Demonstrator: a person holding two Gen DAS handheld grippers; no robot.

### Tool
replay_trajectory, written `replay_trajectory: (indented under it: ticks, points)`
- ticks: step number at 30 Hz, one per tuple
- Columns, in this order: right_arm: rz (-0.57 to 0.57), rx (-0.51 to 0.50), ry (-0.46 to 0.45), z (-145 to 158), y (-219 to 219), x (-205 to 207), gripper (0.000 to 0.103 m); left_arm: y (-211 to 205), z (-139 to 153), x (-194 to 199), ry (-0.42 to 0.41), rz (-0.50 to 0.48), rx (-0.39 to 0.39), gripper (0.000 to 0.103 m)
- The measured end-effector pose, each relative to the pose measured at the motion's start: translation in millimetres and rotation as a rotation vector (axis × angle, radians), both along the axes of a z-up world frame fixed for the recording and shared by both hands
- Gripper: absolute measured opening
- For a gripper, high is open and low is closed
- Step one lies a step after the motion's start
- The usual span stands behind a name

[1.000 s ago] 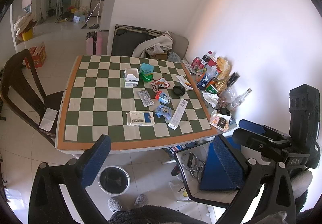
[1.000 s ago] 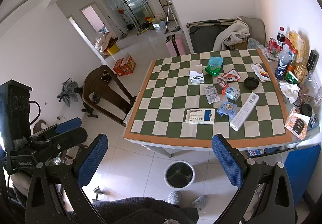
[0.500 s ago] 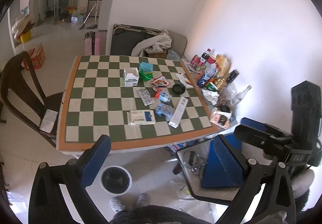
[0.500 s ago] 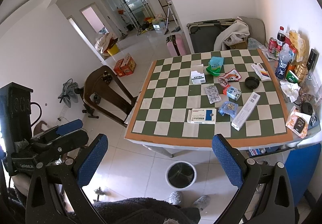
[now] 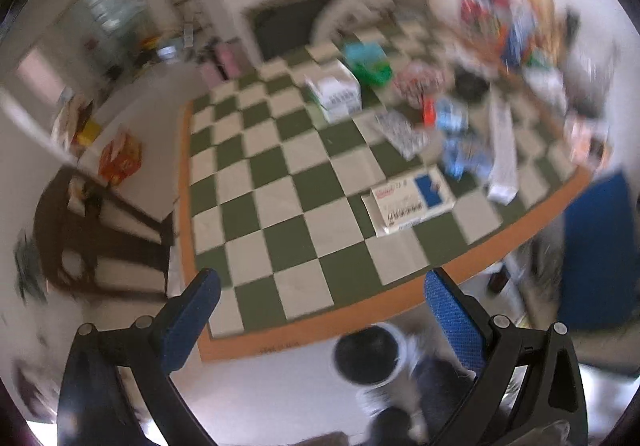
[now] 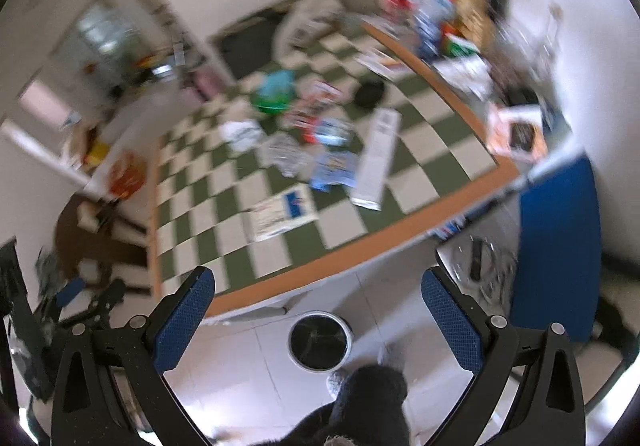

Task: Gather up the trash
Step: 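Grasp the blue-white medicine box with left tool while right tool grasps the long white Doctor box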

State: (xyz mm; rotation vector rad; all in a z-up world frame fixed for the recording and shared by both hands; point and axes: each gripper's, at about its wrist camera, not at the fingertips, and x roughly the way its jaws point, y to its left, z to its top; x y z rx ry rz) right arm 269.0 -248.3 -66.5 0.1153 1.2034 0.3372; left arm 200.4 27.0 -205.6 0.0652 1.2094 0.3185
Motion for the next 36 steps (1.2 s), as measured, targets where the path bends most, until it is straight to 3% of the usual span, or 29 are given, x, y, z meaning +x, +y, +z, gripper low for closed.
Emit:
replay_trajectory:
  ticks: [7, 11, 15, 19, 21, 22, 23, 27, 29, 33, 35, 36]
  points:
    - [-0.018, -0.094, 0.173, -109.9, 0.1, 99.9, 0.103, -29.8, -108.2, 82.1, 0.303, -0.393, 0.157, 0.103]
    - [0.008, -0.142, 0.278, -167.3, 6.3, 145.7, 0.103, -47.6, -156.0, 119.4, 0.439, -0.557, 0.172, 0.103]
    - [0.000, -0.158, 0.352, -207.5, 4.2, 183.9, 0.103, -53.6, -186.5, 146.6, 0.530, -0.627, 0.159, 0.103]
    - [0.002, -0.154, 0.400, -225.3, 6.5, 207.7, 0.103, -58.4, -198.9, 158.8, 0.590, -0.675, 0.113, 0.102]
    - [-0.001, -0.147, 0.410, -229.0, 9.5, 215.6, 0.103, -59.0, -195.3, 163.2, 0.598, -0.683, 0.083, 0.098]
    - [-0.003, -0.145, 0.415, -231.0, 11.2, 220.5, 0.103, -63.5, -200.6, 166.2, 0.593, -0.677, 0.053, 0.088]
    - [-0.005, -0.141, 0.417, -231.9, 13.0, 224.3, 0.103, -60.8, -196.8, 168.3, 0.599, -0.657, -0.010, 0.079]
    - [-0.041, -0.109, 0.414, -236.4, 24.3, 243.5, 0.103, -39.7, -188.2, 175.2, 0.566, -0.517, -0.042, 0.079]
    - [-0.064, -0.100, 0.403, -241.1, 32.7, 255.2, 0.100, -12.8, -186.0, 178.5, 0.567, -0.305, -0.084, 0.079]
    - [-0.070, -0.107, 0.392, -252.9, 49.3, 273.9, 0.079, 62.7, -177.4, 161.0, 0.506, 0.286, -0.376, 0.080]
    - [-0.052, -0.126, 0.387, -255.4, 52.9, 275.7, 0.055, 78.4, -174.6, 151.0, 0.469, 0.405, -0.460, 0.081]
    - [-0.035, -0.139, 0.379, -254.2, 53.0, 273.9, 0.054, 81.7, -174.4, 147.8, 0.464, 0.429, -0.485, 0.081]
